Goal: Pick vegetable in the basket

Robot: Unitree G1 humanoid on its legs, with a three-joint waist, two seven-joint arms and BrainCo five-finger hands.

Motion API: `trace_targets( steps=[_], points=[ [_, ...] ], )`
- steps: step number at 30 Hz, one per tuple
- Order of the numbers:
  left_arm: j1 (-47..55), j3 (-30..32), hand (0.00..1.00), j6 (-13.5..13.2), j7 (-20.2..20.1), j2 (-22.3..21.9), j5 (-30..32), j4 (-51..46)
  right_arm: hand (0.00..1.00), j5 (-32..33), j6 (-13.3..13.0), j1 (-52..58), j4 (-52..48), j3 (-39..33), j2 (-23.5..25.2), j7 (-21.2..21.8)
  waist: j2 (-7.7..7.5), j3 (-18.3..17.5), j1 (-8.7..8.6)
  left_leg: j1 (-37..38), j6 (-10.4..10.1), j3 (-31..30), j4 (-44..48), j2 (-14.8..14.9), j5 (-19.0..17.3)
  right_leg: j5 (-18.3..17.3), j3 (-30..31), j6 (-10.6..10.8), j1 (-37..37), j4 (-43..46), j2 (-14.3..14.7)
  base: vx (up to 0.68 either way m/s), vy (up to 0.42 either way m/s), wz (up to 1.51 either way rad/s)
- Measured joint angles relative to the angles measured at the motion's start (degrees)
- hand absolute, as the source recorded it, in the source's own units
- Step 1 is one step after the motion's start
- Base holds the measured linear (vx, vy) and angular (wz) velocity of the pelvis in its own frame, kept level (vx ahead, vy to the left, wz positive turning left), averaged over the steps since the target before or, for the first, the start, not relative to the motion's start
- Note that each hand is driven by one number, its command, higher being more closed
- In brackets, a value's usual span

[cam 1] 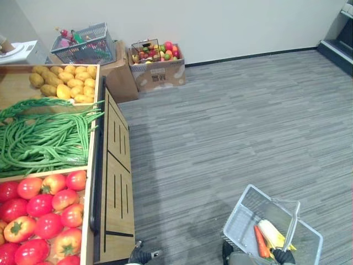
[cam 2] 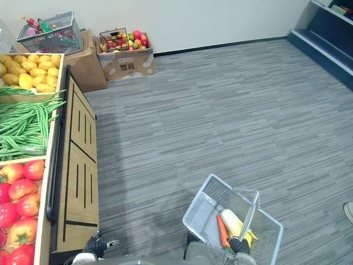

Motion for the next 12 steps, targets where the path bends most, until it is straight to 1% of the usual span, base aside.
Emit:
trace_targets(
  steps=[2,4,8,11,12],
  points=[
    [0.47,1.46,0.0,0.29,-0.44,-0.5,-3.18,0.33,1.0,-0.01,0.22,0.05,1.21,-0.34,0.05,0.06,0.38,-0.62,-0.04,0.13,0.0,-0.89,0.01,0.43,0.0,1.8,-1.11,-0.29,2.49,-4.08,0.56,0.0,-0.056,0.23],
    [0.46,2.64,0.0,0.36,-1.23,-1.31,-6.47,1.85,1.0,0.0,0.84,0.04,2.57,-0.45,0.03,0.06,1.26,-1.86,-0.02,-0.06,-0.03,-2.83,-0.3,1.01,0.0,3.18,-2.92,-0.63,4.61,-7.5,1.23,0.0,-0.087,0.32],
    [0.51,2.61,0.0,0.39,-2.1,-1.95,-8.37,2.4,1.0,0.0,1.25,-0.19,3.03,-0.46,-0.1,0.06,1.81,-2.05,0.14,-0.01,-0.13,-4.9,-0.98,1.56,0.06,3.14,-4.9,-0.69,5.35,-7.83,1.75,-0.03,-0.063,0.28],
    [0.21,2.6,0.0,0.39,-2.37,-1.84,-8.86,3.56,1.0,0.0,1.29,-0.33,3.31,-0.39,0.1,0.42,1.68,-2.0,0.25,0.79,-0.23,-6.1,-1.28,1.59,0.15,3.04,-5.85,-0.78,6.54,-7.87,1.76,-0.04,-0.02,0.14],
    [0.19,2.59,0.0,0.38,-2.49,-1.72,-8.89,4.0,1.0,0.0,1.32,-0.34,3.34,-0.37,0.15,1.11,1.58,-2.03,0.25,0.87,-0.21,-6.15,-1.77,1.52,0.21,3.02,-5.89,-0.78,6.74,-7.88,1.71,-0.04,-0.009,0.03]
  ],
)
